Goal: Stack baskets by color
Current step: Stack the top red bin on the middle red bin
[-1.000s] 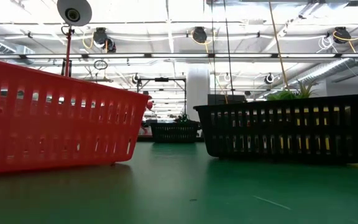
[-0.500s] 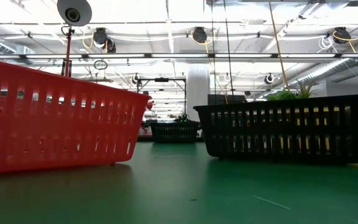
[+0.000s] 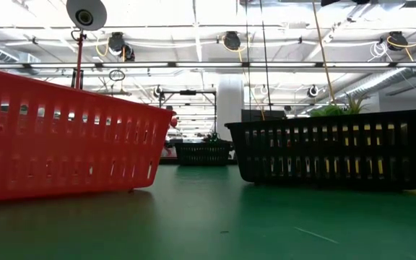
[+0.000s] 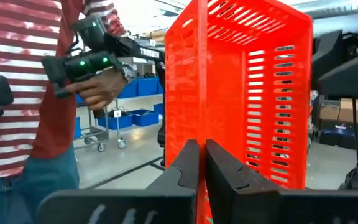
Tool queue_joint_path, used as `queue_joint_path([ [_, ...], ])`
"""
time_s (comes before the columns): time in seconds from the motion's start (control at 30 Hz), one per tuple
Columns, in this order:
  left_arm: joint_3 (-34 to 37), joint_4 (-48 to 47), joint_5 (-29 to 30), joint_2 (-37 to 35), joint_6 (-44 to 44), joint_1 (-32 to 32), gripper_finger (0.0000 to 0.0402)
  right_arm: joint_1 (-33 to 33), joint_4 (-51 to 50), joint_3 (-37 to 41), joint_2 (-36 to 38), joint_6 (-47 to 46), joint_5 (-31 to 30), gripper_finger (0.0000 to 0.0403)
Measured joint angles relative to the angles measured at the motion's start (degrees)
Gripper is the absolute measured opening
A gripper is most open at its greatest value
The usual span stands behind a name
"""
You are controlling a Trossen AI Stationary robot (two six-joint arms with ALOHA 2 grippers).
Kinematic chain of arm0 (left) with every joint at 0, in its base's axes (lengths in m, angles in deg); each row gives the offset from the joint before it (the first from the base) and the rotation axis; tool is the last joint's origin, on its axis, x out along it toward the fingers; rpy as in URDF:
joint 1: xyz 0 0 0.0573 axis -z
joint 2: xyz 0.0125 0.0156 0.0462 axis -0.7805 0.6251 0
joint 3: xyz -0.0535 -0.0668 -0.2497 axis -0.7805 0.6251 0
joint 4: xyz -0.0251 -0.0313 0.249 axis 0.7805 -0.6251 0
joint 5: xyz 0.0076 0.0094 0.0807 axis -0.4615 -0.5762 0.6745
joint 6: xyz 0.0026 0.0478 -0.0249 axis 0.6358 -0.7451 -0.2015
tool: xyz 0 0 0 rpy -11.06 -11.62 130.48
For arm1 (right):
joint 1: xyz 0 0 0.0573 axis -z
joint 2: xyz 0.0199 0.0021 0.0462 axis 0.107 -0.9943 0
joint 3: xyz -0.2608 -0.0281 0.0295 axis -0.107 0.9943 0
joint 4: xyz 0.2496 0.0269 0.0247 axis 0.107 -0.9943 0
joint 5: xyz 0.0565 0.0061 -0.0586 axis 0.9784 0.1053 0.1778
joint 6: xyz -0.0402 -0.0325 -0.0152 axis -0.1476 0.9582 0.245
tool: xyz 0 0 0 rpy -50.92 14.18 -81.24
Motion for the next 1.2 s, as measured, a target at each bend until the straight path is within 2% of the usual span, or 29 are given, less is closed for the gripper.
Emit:
queue_joint_path([
  [0.17, 0.0, 1.4, -0.6, 1.4, -0.8, 1.0, 0.0173, 0.4, -0.2, 0.0, -0.6, 0.0, 0.1, 0.0002],
  [0.47, 0.0, 1.2, -3.6, 1.7, -2.1, 1.1, 0.0043, 0.5, -1.7, 0.0, -0.7, 1.0, 0.3, 0.0019],
  [0.57, 0.0, 1.1, -4.9, 1.7, -2.1, 1.0, 0.0014, 0.6, -1.9, 0.0, -0.7, -0.7, -2.8, 0.0035],
  [0.67, 0.0, 0.9, -5.9, 1.7, -1.9, 1.0, 0.0011, 0.6, -2.1, 0.0, -0.7, -6.0, -8.4, 0.0054],
  [0.73, 0.0, 0.9, -5.8, 1.6, -2.0, 1.0, 0.0018, 0.5, -1.7, 0.0, -0.7, -6.4, -9.8, 0.0069],
  [1.0, 0.0, 0.3, -6.7, 1.6, -1.9, 0.6, 0.0009, 0.6, 0.1, 0.0, -0.7, -11.0, -10.2, 0.0125],
  [1.2, 0.0, -0.7, -6.6, 1.6, -0.7, 0.6, 0.0011, 0.6, -0.3, 0.0, -0.7, -14.0, -12.5, 0.0148],
])
